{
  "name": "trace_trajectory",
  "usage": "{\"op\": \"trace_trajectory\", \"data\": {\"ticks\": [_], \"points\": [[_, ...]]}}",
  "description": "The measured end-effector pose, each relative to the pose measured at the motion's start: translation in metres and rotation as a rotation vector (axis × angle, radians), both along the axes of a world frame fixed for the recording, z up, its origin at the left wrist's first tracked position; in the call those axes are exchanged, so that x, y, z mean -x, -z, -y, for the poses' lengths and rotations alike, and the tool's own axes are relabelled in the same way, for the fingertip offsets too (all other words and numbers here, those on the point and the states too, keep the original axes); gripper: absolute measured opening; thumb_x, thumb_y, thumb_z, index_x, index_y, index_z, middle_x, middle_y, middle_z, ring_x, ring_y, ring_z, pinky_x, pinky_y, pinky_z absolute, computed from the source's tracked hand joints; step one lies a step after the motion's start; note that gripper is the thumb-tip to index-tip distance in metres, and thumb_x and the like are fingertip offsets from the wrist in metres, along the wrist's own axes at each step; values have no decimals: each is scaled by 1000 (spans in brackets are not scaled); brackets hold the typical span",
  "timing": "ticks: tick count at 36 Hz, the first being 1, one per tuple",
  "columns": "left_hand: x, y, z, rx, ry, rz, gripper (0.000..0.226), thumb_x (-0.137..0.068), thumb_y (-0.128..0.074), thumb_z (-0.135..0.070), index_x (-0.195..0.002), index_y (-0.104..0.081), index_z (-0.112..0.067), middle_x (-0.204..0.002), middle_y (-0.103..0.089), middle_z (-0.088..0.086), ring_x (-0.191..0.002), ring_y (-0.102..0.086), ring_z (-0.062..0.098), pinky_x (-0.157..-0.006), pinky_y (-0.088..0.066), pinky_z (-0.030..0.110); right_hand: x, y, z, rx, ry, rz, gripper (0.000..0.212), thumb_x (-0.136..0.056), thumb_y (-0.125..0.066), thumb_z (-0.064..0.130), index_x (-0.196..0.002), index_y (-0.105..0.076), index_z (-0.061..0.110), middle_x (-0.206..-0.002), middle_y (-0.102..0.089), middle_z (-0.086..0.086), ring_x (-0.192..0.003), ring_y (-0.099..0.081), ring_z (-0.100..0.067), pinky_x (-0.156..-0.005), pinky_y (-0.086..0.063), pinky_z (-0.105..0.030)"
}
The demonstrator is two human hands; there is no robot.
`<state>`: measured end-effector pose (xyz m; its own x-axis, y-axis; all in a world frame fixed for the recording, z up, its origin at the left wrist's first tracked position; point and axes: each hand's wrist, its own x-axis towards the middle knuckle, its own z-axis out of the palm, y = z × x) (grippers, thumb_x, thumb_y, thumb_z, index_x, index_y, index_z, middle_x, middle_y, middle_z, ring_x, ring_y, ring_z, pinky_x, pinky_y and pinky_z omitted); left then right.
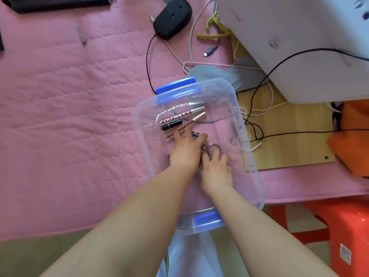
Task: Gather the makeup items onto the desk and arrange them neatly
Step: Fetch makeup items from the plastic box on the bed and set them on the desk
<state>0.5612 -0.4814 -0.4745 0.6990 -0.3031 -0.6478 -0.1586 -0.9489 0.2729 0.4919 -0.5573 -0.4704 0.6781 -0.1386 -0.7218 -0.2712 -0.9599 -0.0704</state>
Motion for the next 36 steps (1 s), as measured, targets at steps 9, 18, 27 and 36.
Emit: {"op": "trace_trajectory", "data": {"ticks": [9, 18, 27, 36], "points": [[-6, -3, -6, -9, -90, -38, 53, -81, -66, -24, -127, -43, -34, -134, -27, 9, -114, -35, 36, -69, -40, 37, -5, -13, 6, -116, 72, -75, 64, -73, -69, 24, -125, -34, 16, -133, -24, -10, -117, -35, -31, -89, -45, -38], [-6, -19, -15, 81, -234, -43, 74, -62, -75, -36, -129, -42, -30, -129, -36, 7, -107, -53, 31, -81, -47, 37, -2, -32, 8, -148, 36, -4, 66, -72, -68, 25, -126, -32, 14, -136, -24, -12, -119, -34, -34, -91, -44, -38], [-1, -54, -23, 255, -347, -23, 77, -58, -79, -33, -127, -44, -30, -123, -35, 3, -107, -52, 26, -84, -45, 31, 2, -70, 10, -178, 52, 84, 62, -72, -64, 28, -125, -34, 15, -131, -29, -8, -111, -37, -32, -93, -39, -35], [11, -137, -67, 363, -434, 88, 73, -60, -78, -42, -125, -45, -40, -112, -35, -6, -93, -54, 14, -75, -40, 21, 1, -138, -8, -351, 146, 247, 57, -75, -59, 37, -127, -42, 22, -127, -42, 0, -108, -42, -28, -94, -39, -36]]}}
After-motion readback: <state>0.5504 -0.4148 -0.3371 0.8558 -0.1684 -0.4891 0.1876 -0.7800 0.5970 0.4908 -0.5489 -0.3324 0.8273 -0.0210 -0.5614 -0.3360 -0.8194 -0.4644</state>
